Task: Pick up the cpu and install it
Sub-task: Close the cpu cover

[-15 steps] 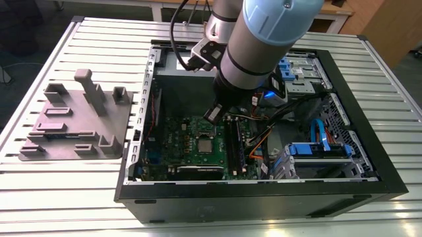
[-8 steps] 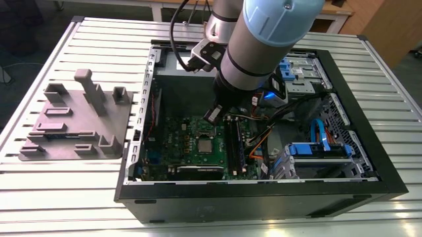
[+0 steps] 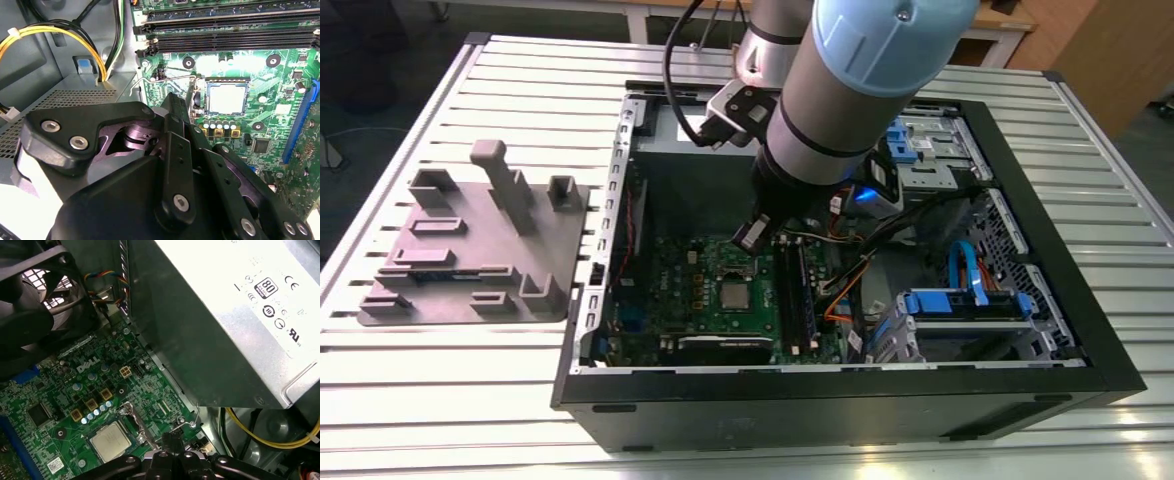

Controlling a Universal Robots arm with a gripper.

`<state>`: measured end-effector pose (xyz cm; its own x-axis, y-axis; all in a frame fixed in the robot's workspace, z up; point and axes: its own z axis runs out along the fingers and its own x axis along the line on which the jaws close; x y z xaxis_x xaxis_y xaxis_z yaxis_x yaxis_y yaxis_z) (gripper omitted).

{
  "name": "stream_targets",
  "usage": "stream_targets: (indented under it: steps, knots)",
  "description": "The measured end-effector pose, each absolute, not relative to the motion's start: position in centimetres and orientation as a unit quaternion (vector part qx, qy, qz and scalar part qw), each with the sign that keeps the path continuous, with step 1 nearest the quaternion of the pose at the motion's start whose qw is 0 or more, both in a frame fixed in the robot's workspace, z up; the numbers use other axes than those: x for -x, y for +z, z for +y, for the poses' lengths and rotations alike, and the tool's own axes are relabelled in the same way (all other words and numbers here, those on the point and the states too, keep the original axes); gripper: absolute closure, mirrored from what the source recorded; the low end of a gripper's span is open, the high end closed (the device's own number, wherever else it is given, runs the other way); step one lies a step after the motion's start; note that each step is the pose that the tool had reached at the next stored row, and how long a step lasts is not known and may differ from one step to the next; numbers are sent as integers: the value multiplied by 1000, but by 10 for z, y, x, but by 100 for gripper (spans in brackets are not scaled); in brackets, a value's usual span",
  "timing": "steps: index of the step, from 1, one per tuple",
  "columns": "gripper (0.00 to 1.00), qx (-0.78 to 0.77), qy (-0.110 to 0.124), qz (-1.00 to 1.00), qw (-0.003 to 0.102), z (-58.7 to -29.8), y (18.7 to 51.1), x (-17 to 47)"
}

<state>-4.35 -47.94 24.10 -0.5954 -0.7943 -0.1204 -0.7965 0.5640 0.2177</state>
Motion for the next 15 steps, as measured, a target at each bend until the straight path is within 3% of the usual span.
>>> stream_targets:
  steps: [15]
  knots:
    - [89,450,125,884,4,-484,241,44]
